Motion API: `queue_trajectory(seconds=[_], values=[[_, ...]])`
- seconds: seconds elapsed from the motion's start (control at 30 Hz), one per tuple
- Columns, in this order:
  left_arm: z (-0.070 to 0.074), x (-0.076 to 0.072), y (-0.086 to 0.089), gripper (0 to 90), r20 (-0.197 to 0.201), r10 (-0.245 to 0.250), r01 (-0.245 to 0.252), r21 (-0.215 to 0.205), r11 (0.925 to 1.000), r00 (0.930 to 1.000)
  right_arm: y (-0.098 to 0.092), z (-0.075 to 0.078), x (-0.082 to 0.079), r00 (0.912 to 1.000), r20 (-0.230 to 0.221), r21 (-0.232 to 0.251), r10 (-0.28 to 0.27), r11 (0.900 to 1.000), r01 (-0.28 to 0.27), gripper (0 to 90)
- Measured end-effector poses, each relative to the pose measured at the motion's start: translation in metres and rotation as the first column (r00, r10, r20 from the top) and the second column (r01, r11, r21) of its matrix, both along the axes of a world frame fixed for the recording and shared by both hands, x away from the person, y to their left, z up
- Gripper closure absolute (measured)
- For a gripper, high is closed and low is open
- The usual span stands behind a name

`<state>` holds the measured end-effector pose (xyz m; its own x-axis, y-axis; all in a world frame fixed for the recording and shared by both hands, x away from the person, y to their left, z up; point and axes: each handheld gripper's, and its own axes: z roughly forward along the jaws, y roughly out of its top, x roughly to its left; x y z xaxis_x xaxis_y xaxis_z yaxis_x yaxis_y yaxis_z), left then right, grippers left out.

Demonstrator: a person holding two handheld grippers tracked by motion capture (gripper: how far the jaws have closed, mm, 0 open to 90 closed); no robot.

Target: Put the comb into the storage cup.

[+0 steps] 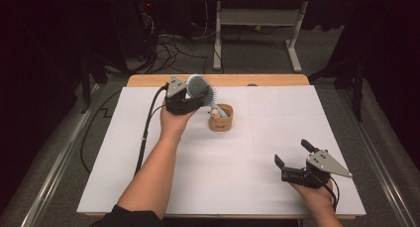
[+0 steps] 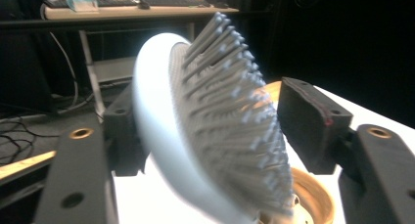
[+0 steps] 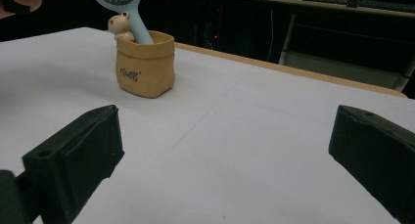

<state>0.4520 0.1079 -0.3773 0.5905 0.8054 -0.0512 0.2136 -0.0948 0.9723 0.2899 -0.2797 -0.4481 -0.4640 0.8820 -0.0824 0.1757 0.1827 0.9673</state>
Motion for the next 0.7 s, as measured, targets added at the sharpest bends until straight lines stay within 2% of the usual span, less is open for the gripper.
queue_trajectory(seconds=[0.07,0.27,0.5,0.7], values=[[-0.0002,0.0000,0.0004,31.4,-0.003,0.001,-0.001,0.009,1.0000,1.0000,0.0002,0.0001,-0.0001,1.0000,0.001,0.000,0.000,1.000,0.000,0.0],[0.0000,0.0003,0.0007,25.8,-0.012,-0.001,0.001,0.000,1.0000,0.9999,0.0001,0.0003,-0.0003,1.0000,0.003,0.001,0.000,1.000,0.000,0.0],[-0.0002,0.0004,0.0010,16.3,-0.026,0.004,-0.004,-0.003,1.0000,0.9996,0.0000,0.0005,-0.0004,1.0000,0.004,0.002,0.000,1.000,0.000,0.0],[0.0007,-0.0019,0.0002,8.3,-0.025,-0.012,0.011,-0.005,0.9999,0.9996,0.0005,0.0005,-0.0003,1.0000,0.005,0.001,0.001,1.000,-0.001,0.0]])
